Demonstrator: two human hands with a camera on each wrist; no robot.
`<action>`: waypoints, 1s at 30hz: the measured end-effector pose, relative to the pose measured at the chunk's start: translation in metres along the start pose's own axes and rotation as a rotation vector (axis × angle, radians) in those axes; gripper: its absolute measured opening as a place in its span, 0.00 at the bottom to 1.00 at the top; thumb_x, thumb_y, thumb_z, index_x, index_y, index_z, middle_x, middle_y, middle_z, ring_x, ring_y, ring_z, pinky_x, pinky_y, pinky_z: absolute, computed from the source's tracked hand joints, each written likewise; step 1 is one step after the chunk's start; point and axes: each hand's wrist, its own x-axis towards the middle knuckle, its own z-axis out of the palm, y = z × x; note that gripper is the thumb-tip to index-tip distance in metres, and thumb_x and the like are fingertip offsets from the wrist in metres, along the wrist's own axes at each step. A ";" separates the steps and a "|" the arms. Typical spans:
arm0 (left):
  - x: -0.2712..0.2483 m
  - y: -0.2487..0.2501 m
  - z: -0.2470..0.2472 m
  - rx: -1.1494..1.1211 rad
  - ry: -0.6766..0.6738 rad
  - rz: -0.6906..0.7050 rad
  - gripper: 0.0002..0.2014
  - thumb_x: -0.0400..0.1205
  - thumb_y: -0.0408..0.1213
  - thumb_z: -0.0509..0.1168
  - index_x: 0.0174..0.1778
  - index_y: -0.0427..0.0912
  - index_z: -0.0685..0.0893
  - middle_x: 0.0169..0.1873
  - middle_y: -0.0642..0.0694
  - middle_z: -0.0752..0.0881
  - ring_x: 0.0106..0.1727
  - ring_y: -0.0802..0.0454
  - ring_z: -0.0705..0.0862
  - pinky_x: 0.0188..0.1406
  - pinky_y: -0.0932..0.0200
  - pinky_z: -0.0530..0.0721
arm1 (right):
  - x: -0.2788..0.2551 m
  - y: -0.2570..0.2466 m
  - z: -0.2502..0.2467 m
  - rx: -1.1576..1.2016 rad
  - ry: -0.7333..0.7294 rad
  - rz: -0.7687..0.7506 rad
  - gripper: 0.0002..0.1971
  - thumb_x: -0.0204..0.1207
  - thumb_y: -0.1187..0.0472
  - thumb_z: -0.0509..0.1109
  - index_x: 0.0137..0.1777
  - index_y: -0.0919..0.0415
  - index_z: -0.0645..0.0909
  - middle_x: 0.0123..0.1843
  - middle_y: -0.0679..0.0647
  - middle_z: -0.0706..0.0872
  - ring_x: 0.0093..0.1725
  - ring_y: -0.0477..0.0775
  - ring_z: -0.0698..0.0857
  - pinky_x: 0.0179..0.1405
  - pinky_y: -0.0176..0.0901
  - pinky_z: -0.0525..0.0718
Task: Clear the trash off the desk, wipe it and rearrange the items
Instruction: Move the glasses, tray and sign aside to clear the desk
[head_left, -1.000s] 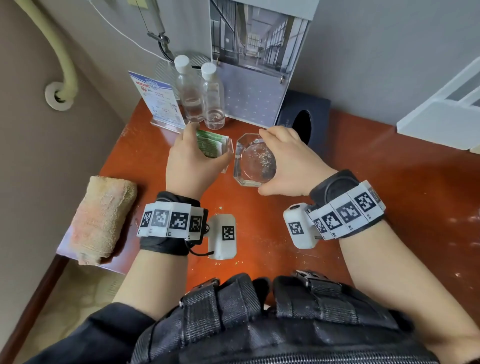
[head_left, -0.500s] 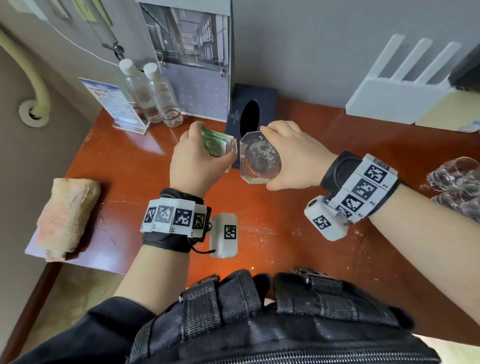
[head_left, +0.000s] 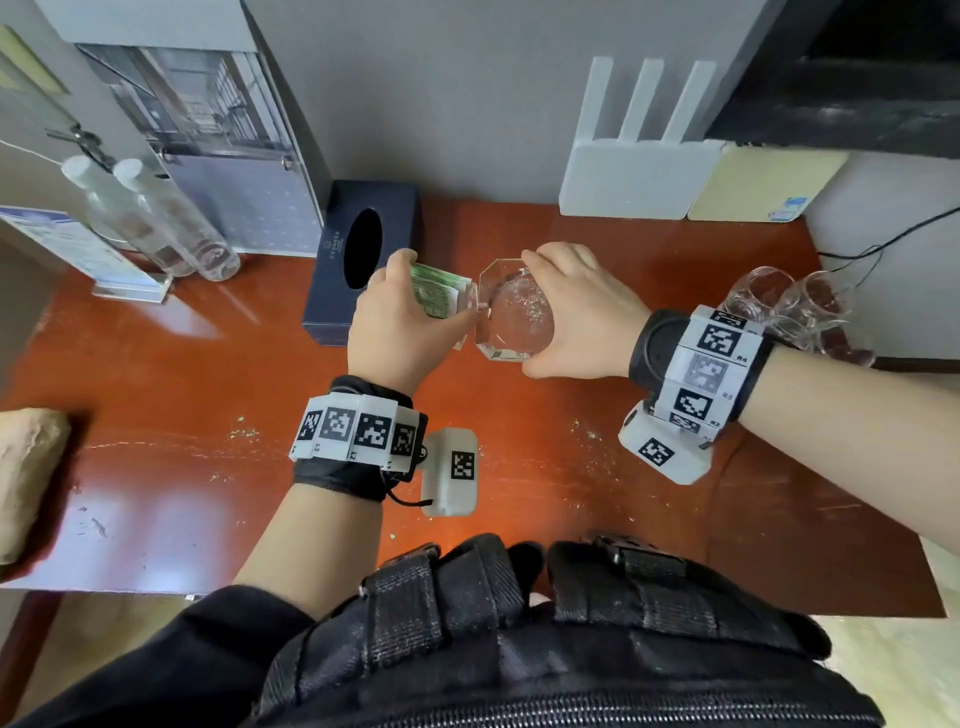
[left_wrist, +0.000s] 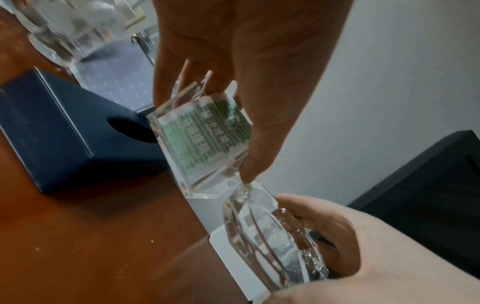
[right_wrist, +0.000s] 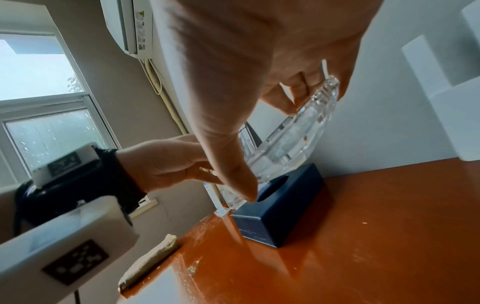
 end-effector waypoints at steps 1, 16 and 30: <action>0.000 0.008 0.007 -0.007 -0.002 0.003 0.40 0.71 0.57 0.73 0.75 0.44 0.67 0.67 0.41 0.76 0.66 0.41 0.76 0.59 0.52 0.75 | -0.005 0.010 0.000 -0.005 -0.006 0.013 0.56 0.58 0.44 0.79 0.82 0.64 0.53 0.79 0.55 0.60 0.79 0.55 0.57 0.73 0.45 0.65; -0.004 0.078 0.101 -0.010 -0.059 0.073 0.38 0.72 0.58 0.70 0.74 0.45 0.68 0.64 0.43 0.78 0.64 0.44 0.78 0.58 0.52 0.78 | -0.058 0.124 0.015 0.052 -0.074 0.147 0.57 0.60 0.44 0.78 0.83 0.62 0.50 0.80 0.54 0.58 0.80 0.54 0.56 0.74 0.46 0.65; 0.022 0.087 0.163 -0.014 -0.174 -0.029 0.40 0.71 0.57 0.72 0.75 0.43 0.65 0.66 0.41 0.76 0.65 0.43 0.77 0.63 0.51 0.78 | -0.042 0.180 0.051 0.116 -0.215 0.174 0.59 0.62 0.43 0.79 0.83 0.64 0.45 0.81 0.59 0.57 0.80 0.59 0.58 0.76 0.48 0.64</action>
